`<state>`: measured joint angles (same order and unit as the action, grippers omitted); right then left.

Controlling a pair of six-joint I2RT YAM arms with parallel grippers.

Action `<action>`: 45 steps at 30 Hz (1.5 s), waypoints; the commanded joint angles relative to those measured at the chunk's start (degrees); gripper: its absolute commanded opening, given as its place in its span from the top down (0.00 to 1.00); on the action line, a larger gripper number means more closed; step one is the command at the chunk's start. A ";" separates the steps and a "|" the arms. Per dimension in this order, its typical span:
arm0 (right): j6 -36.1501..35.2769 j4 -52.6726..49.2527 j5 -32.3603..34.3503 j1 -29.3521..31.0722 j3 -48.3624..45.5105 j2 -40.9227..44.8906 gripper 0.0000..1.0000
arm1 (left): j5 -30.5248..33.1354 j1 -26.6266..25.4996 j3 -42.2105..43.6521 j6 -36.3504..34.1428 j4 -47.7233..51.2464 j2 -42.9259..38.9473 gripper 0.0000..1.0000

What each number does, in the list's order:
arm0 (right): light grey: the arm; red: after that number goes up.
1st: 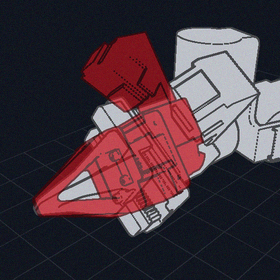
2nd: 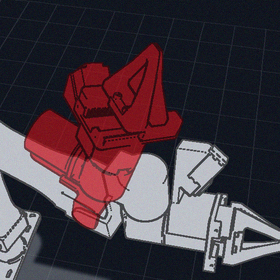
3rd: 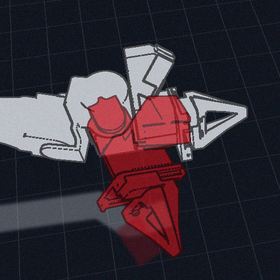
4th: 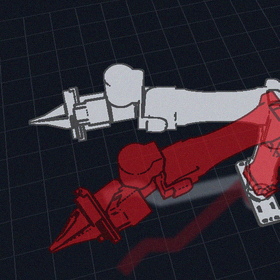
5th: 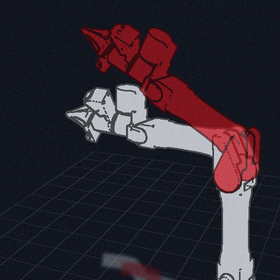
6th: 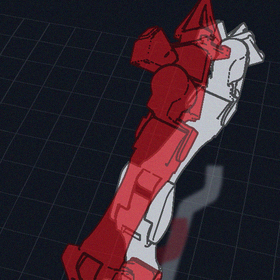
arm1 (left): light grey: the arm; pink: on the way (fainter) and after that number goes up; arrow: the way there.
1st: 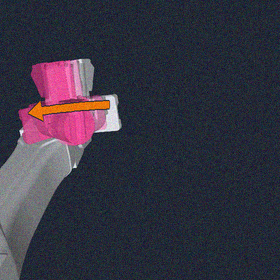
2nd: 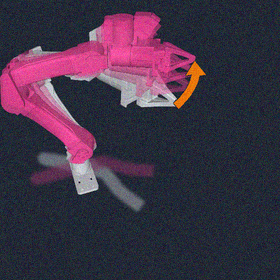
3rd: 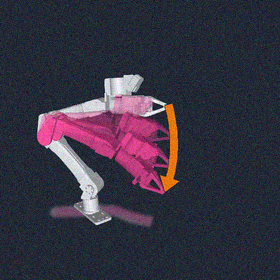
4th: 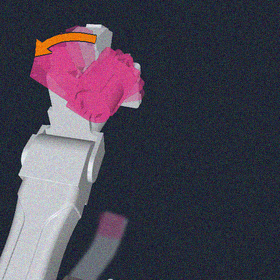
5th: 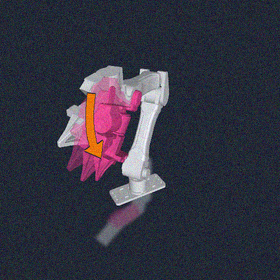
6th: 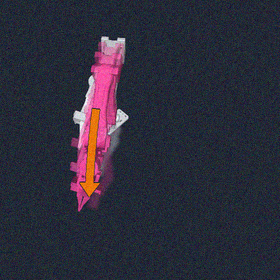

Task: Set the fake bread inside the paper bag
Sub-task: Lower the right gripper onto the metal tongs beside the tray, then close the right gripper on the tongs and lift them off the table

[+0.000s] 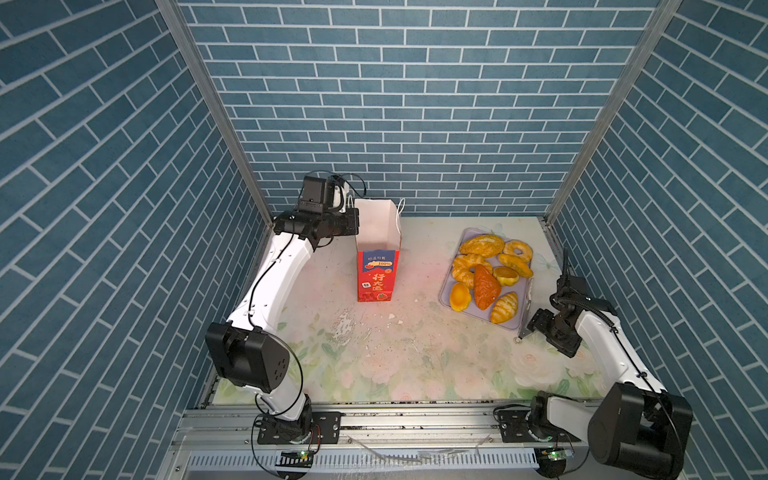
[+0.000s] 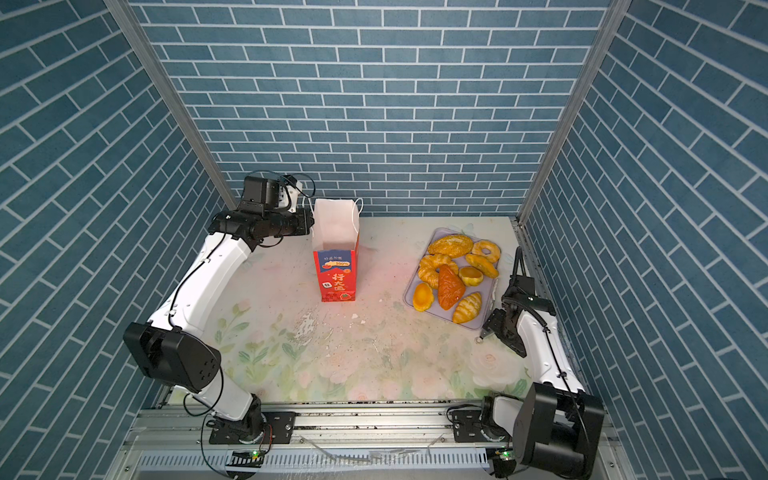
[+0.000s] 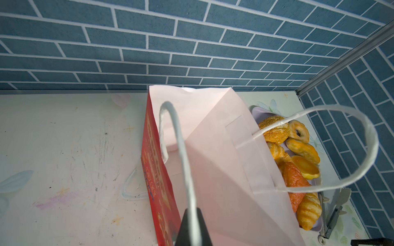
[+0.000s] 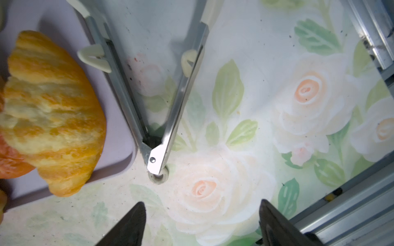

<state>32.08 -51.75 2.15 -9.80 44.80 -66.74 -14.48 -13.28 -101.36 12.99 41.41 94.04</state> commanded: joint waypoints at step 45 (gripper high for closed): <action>-6.69 12.85 -6.51 -7.27 -0.06 -16.79 0.24 | 1.82 3.35 11.56 -0.23 -4.30 -10.41 0.43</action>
<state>28.51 -36.23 -5.50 -15.79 45.58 -84.75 -12.51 -10.31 -90.26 13.04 37.60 84.36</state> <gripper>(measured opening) 0.762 0.574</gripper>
